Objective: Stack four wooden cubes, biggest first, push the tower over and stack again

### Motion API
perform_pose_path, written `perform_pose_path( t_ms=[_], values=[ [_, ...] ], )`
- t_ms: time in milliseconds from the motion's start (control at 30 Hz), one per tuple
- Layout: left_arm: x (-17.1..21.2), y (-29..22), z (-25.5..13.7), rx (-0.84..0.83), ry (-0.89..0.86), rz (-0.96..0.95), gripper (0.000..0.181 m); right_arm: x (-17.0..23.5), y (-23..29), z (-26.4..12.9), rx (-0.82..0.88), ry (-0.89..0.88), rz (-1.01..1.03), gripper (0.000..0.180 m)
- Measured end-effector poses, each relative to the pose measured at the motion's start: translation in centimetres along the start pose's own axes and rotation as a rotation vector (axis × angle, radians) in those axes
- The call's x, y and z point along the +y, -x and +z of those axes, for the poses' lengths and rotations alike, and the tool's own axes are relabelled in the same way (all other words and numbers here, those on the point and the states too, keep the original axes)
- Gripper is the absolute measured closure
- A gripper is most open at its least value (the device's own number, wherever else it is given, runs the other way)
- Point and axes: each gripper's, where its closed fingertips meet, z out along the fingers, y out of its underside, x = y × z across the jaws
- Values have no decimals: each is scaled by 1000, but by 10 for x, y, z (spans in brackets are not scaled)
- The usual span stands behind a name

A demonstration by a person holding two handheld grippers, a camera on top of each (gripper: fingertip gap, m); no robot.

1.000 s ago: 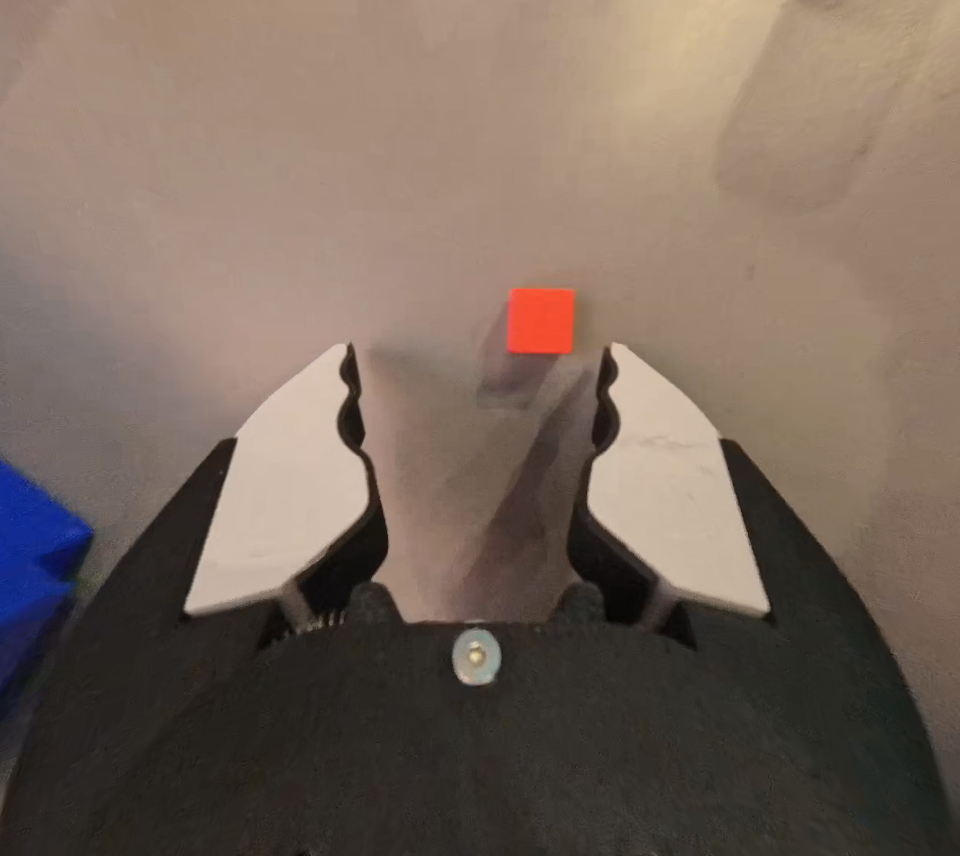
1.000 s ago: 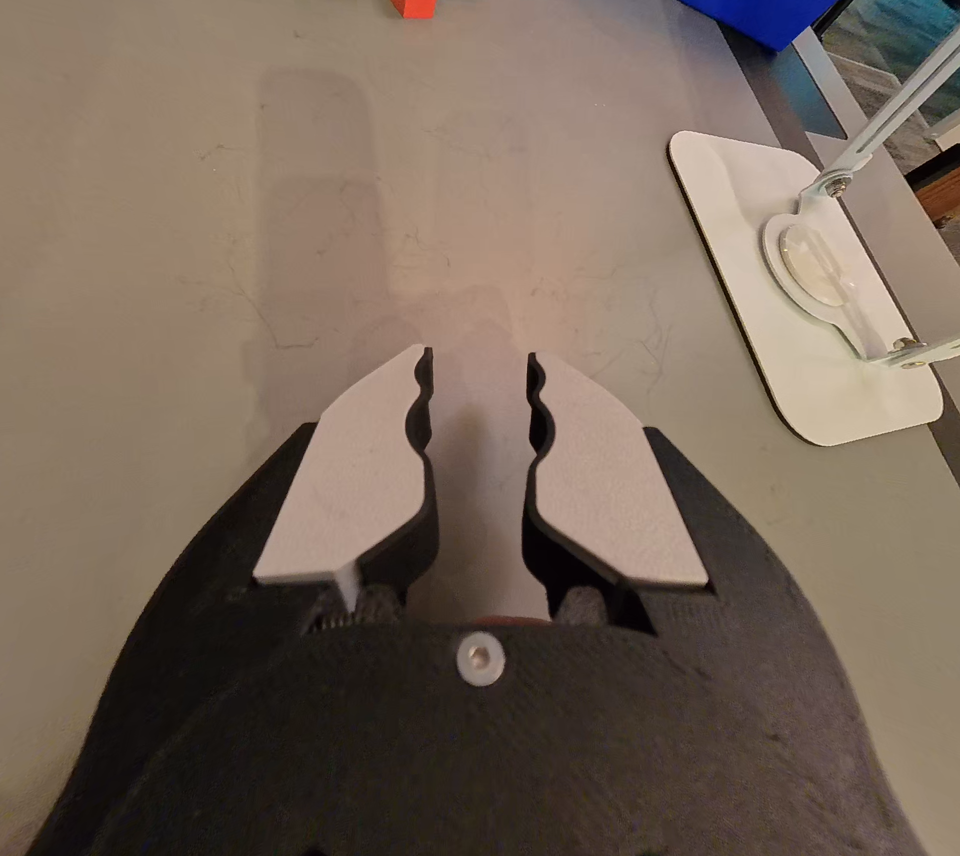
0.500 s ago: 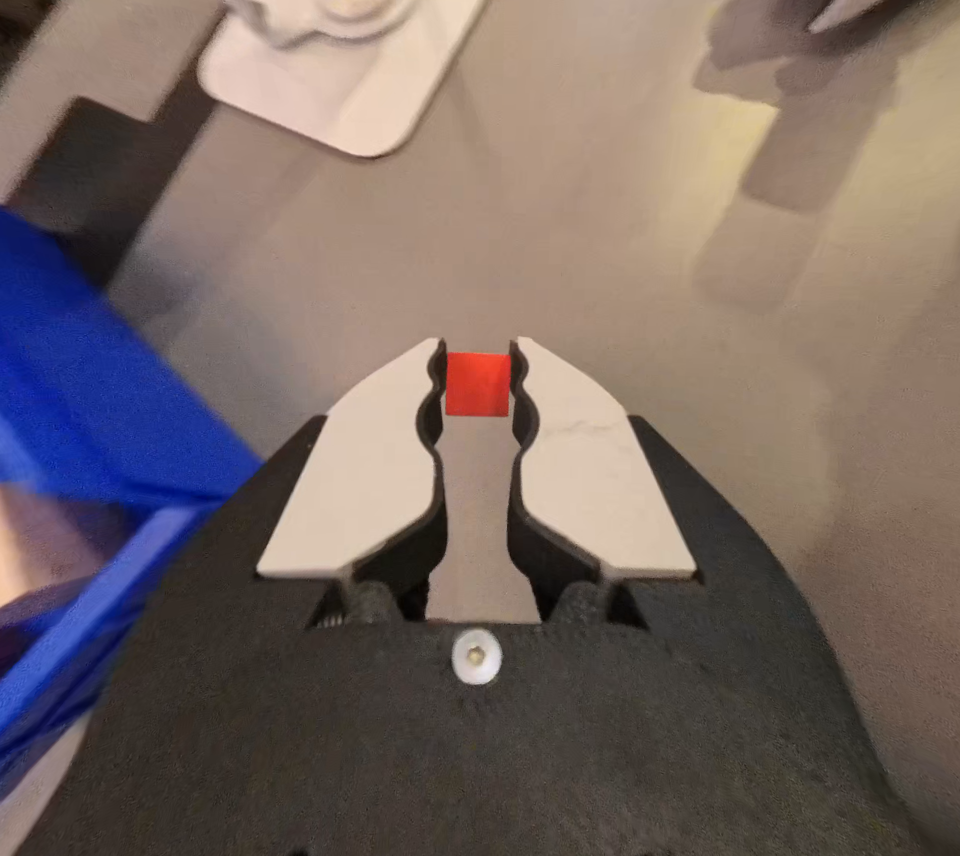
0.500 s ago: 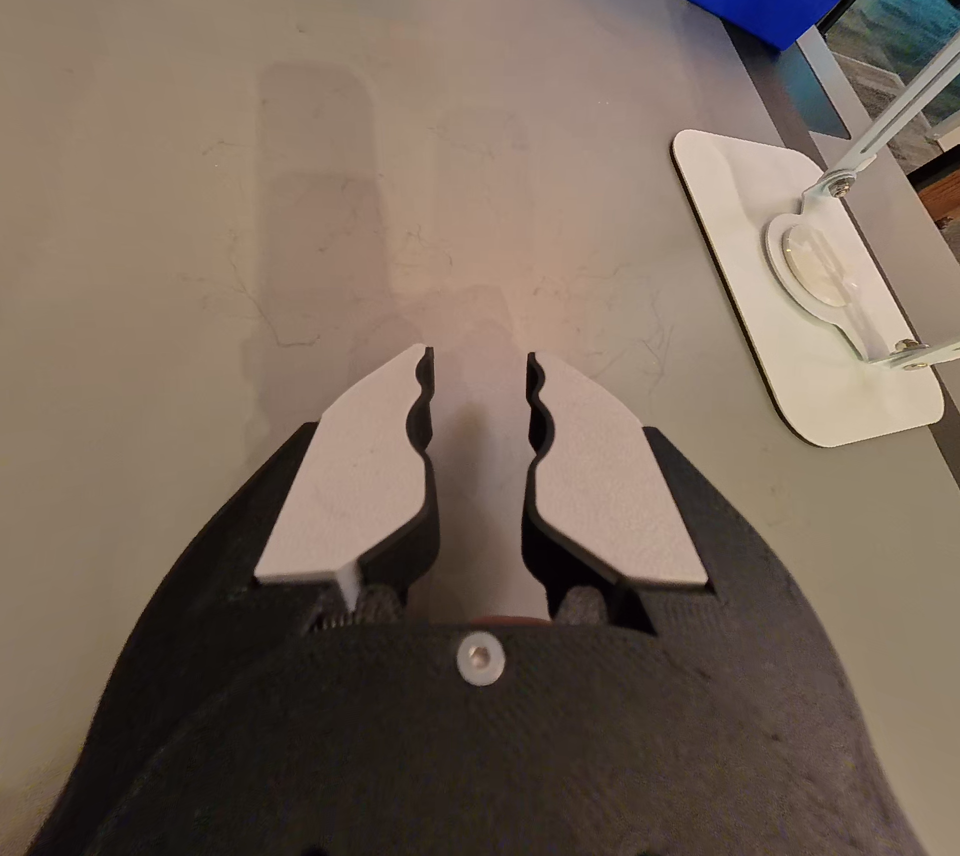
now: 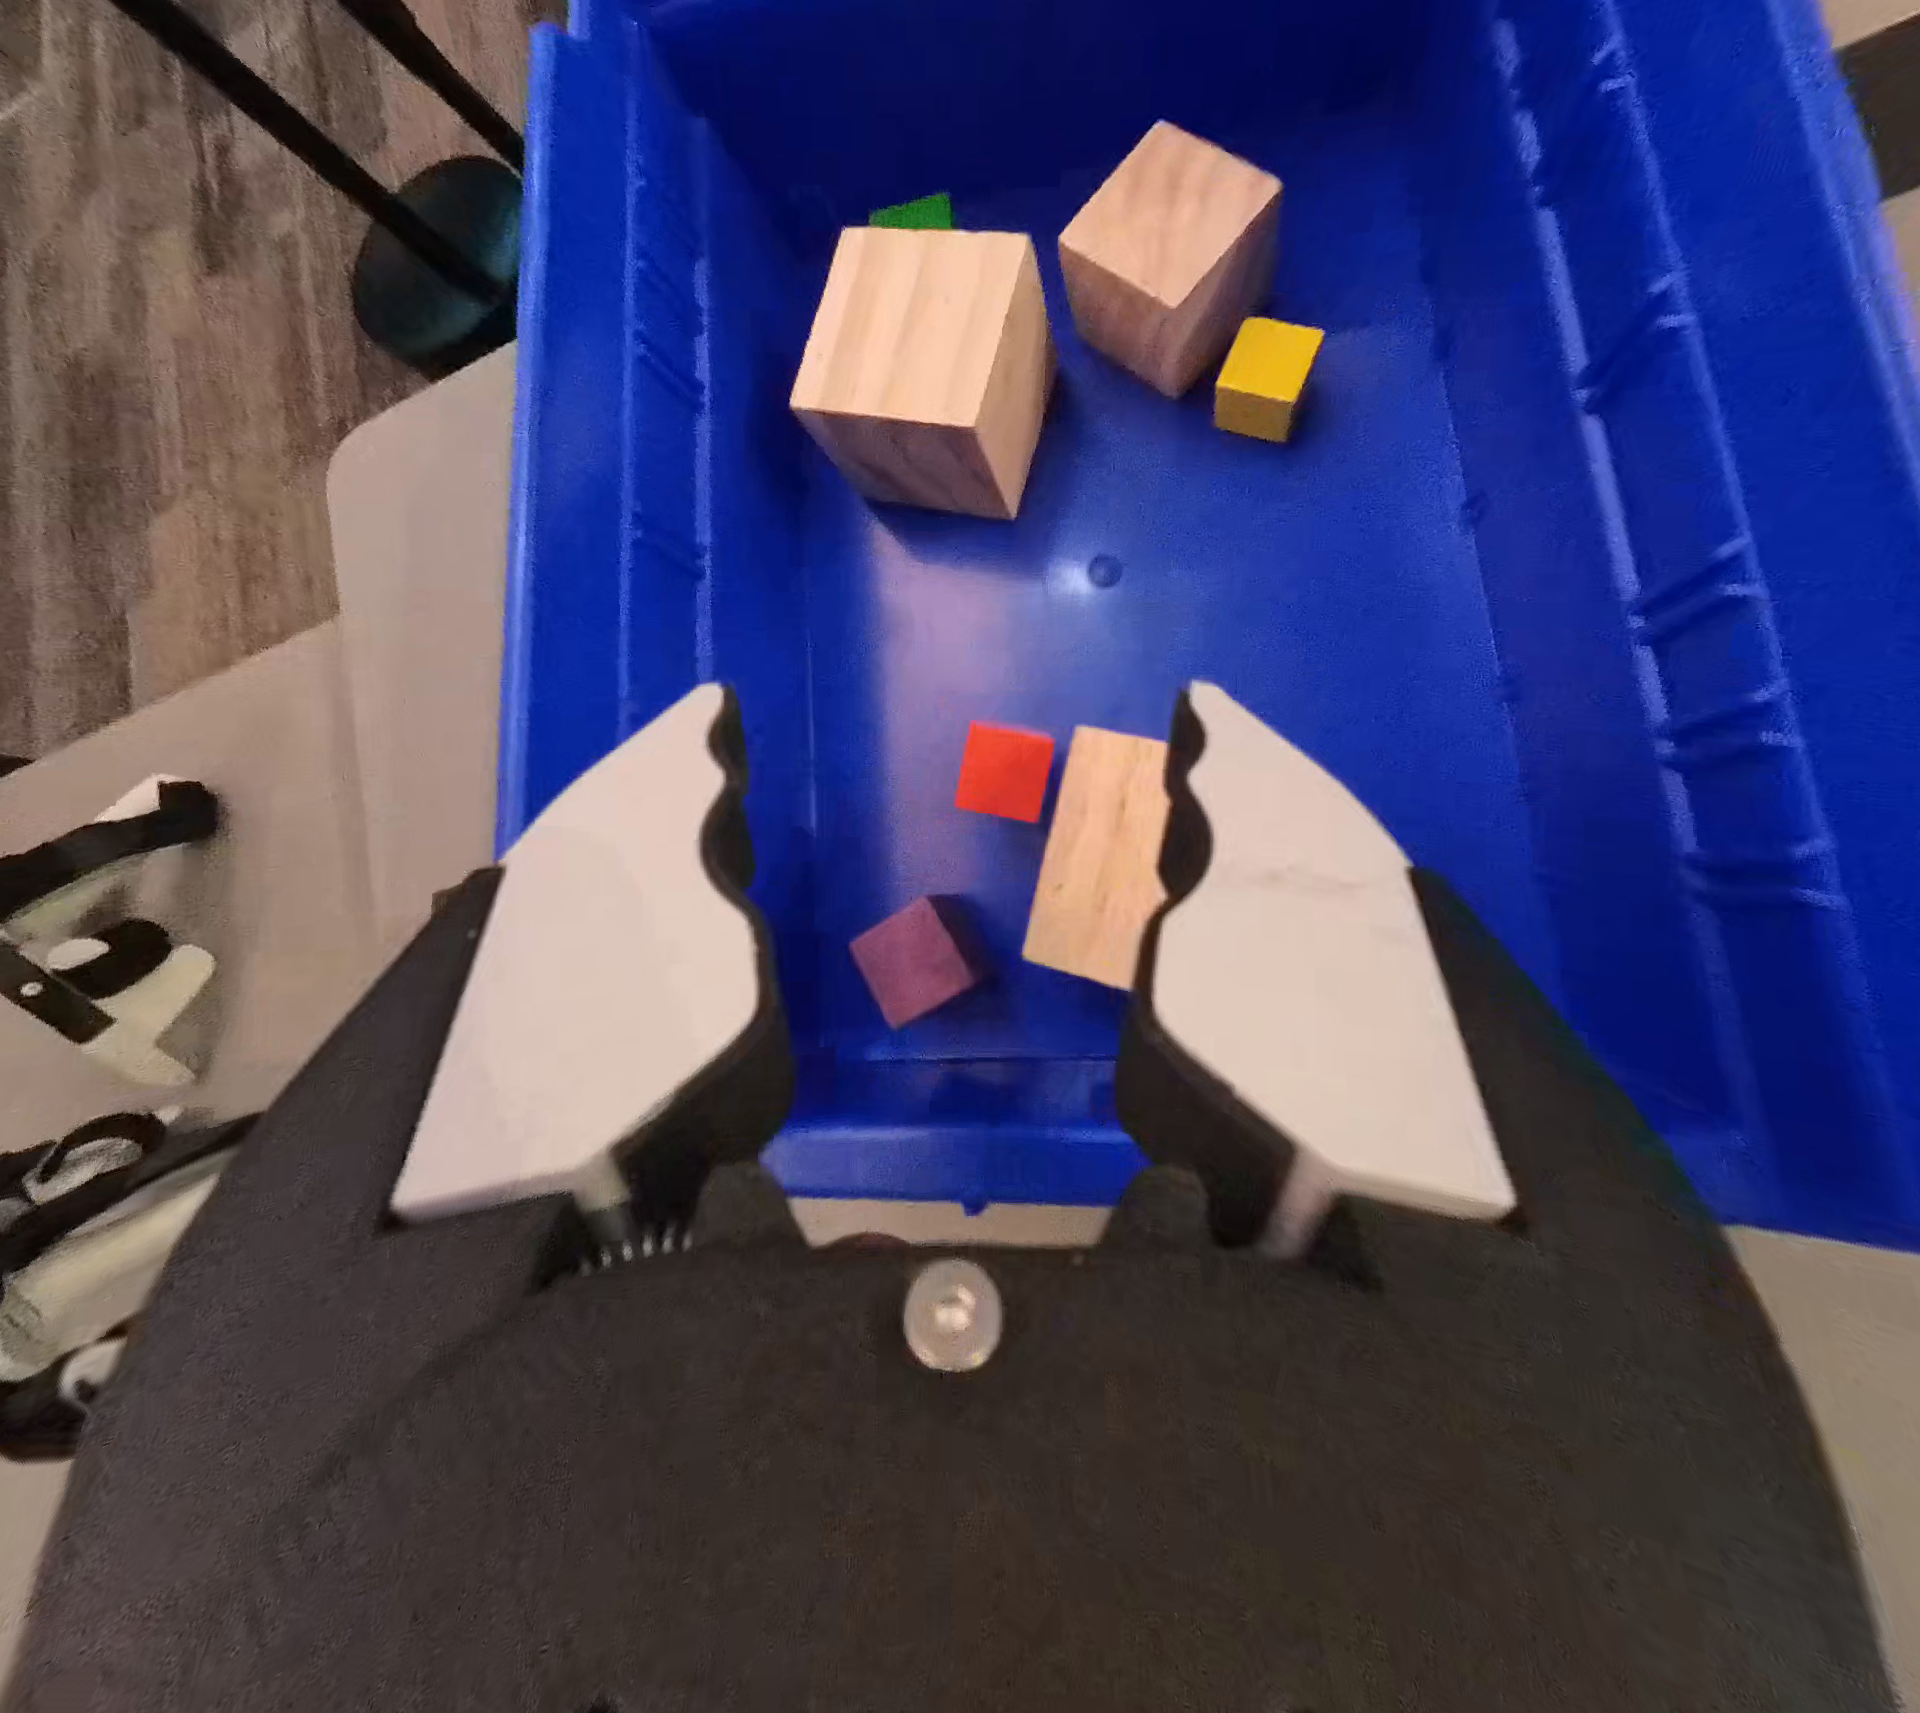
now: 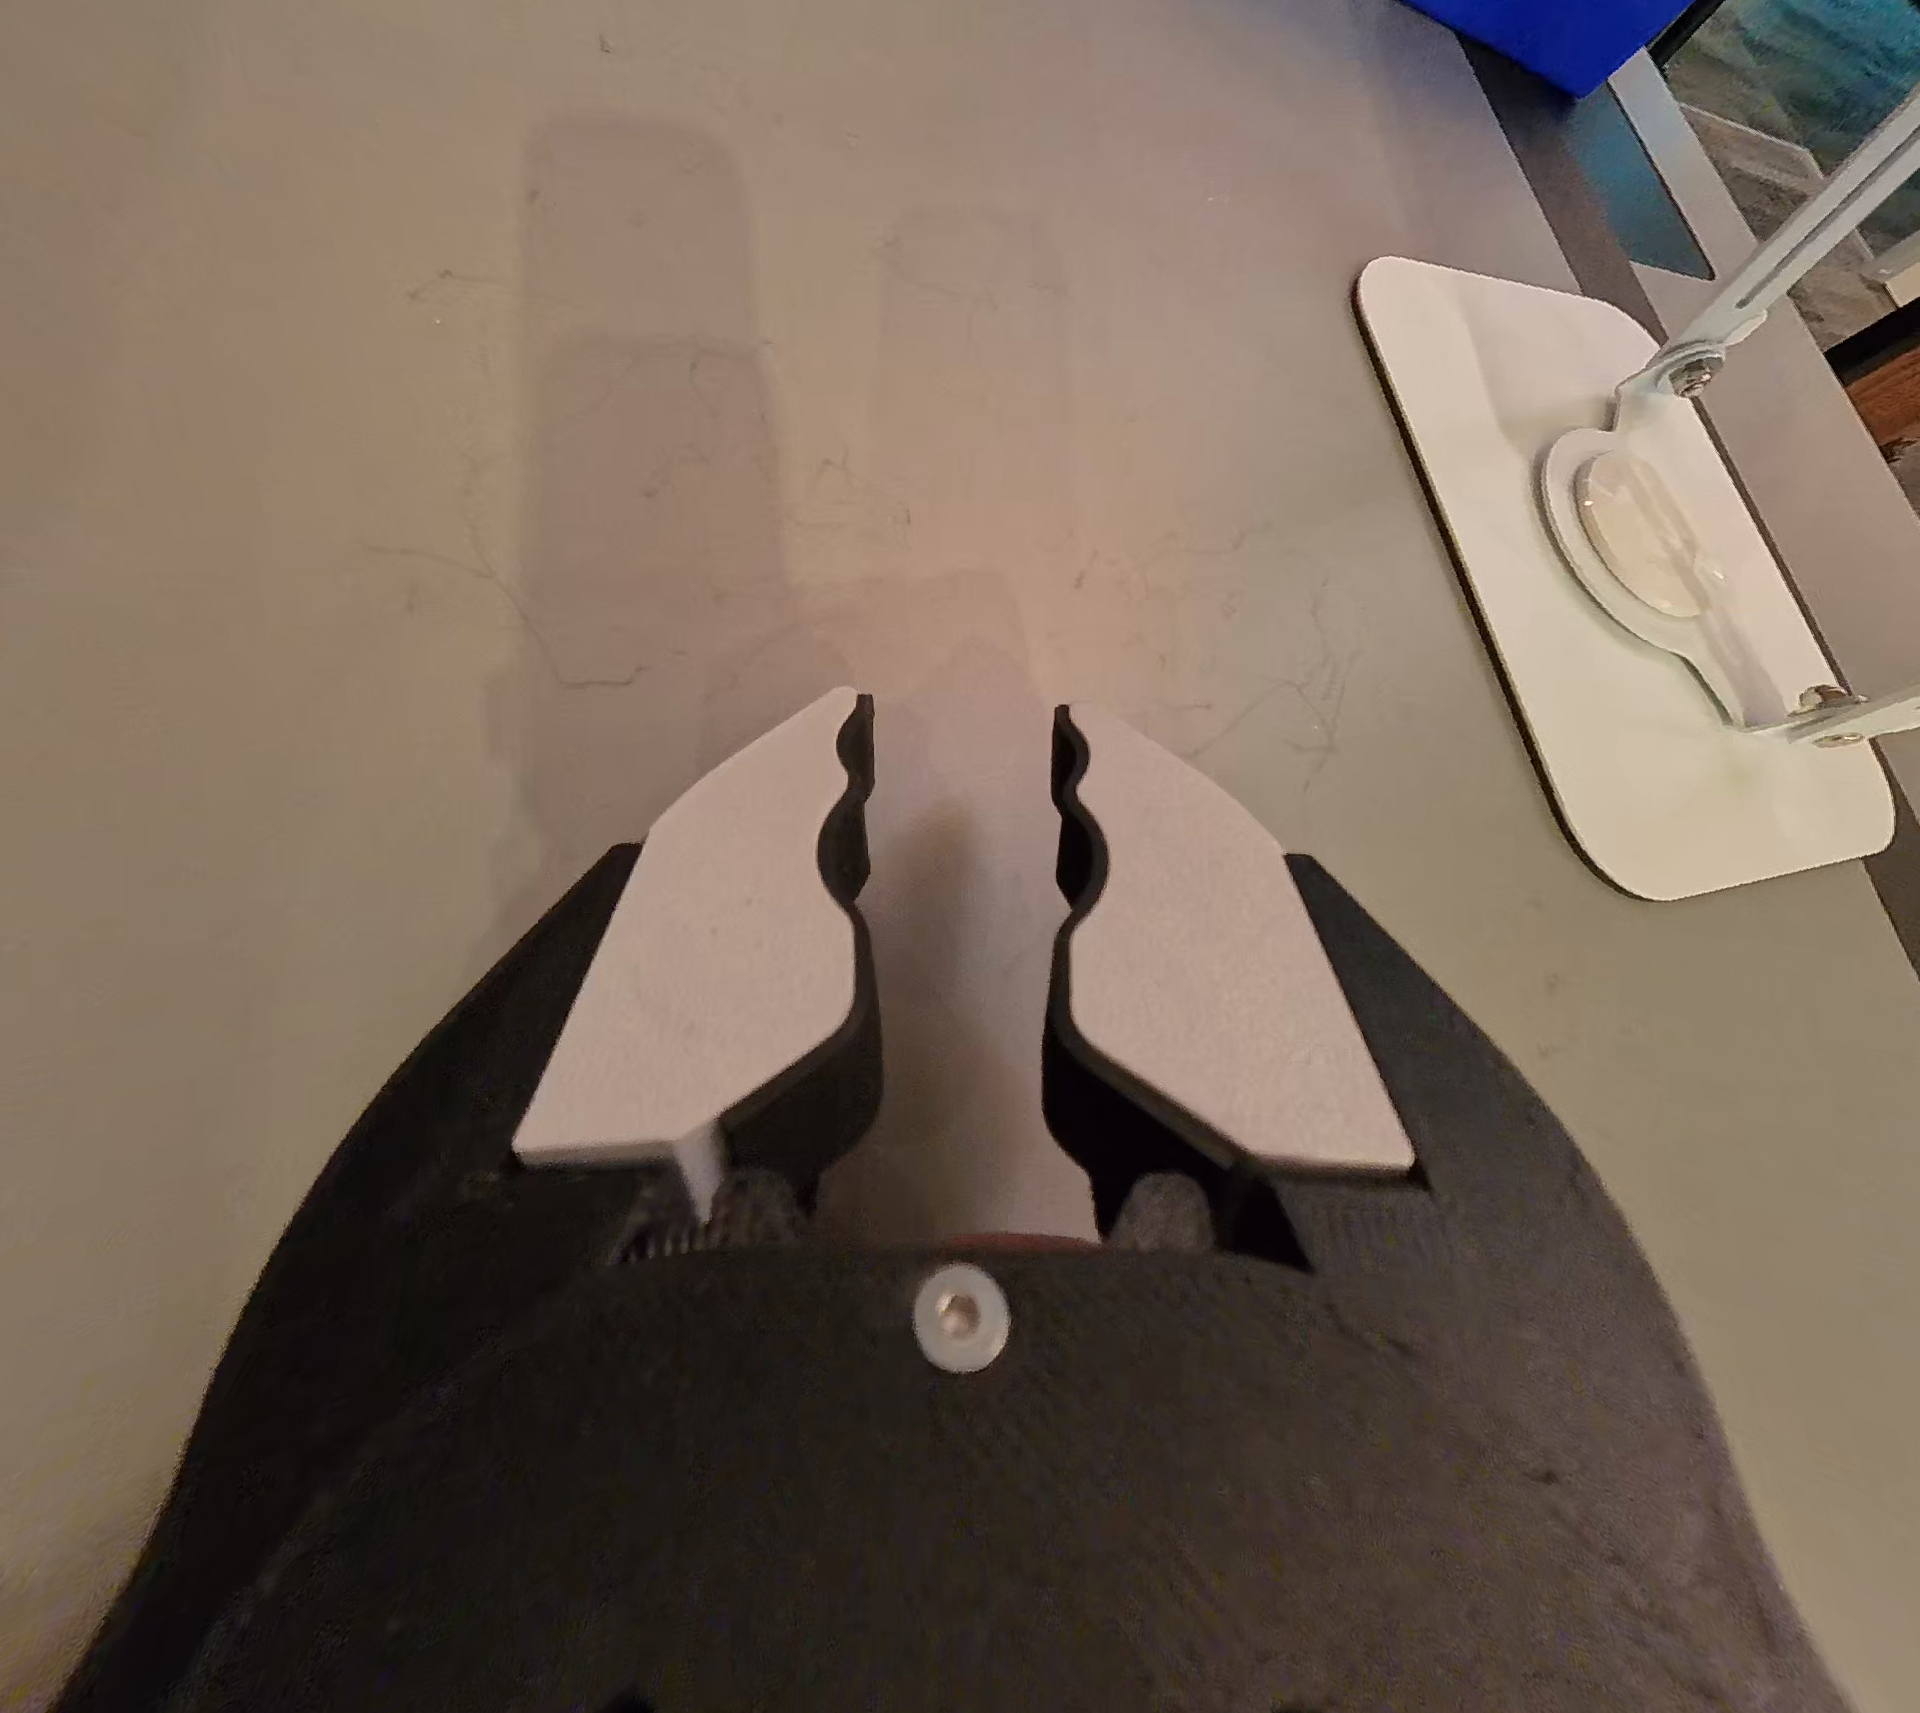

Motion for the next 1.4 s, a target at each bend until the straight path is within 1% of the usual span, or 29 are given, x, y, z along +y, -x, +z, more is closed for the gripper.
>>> perform_pose_path(
  t_ms=[33,100,167,200,300,367,400,433,533,600,667,733,800,833,900,967,1033,1067,1100,1167,1233,1300,1400],
  values=[
    [-2,-3,-4,3,-23,0,105,0,0,0,-1,1,-4,147],
    [-12,-18,-27,9,-94,21,109,0,1,1,-5,1,-14,147],
    [-30,-51,-66,47,-202,54,116,0,3,0,-12,-1,-23,148],
    [-42,-77,-87,84,-270,97,120,-1,5,0,-19,-2,-29,148],
    [-69,-183,-141,211,-425,277,125,-5,19,-2,-79,-21,-60,150],
    [-75,-262,-160,303,-450,423,128,-10,36,-4,-146,-47,-106,152],
    [-80,-305,-168,372,-482,475,127,-13,46,-6,-187,-63,-135,154],
    [-79,-352,-174,480,-497,537,128,-16,55,-8,-221,-78,-160,155],
    [-78,-471,-169,675,-490,695,118,-23,82,-19,-327,-130,-223,157],
    [-81,-533,-155,769,-483,774,111,-25,99,-28,-399,-163,-253,158],
    [-89,-590,-142,898,-491,802,107,-26,112,-36,-455,-183,-278,158],
    [-98,-635,-117,918,-476,858,95,-28,121,-42,-491,-203,-293,157],
    [-96,-681,-102,1007,-465,934,91,-26,126,-45,-505,-204,-308,157],
    [-96,-699,-93,1014,-451,948,83,-26,128,-46,-510,-205,-313,157],
    [-92,-728,-76,1028,-382,957,72,-26,129,-48,-512,-208,-315,158],
    [-86,-748,-68,1056,-346,981,71,-25,130,-49,-512,-208,-317,158],
    [-80,-759,-64,1120,-289,982,82,-24,131,-49,-513,-205,-322,158],
    [-75,-763,-62,1159,-254,992,96,-24,132,-49,-514,-202,-325,158],
    [-73,-764,-63,1203,-212,991,116,-23,132,-49,-515,-199,-328,158],
    [-73,-767,-68,1247,-209,983,119,-23,132,-49,-513,-198,-327,158],
    [-68,-765,-71,1240,-225,1013,120,-24,131,-49,-513,-199,-324,158],
    [-64,-756,-81,1264,-240,977,120,-24,131,-49,-511,-199,-323,158],
    [-59,-712,-96,1201,-268,932,120,-24,129,-49,-509,-202,-317,159]
  ],
)
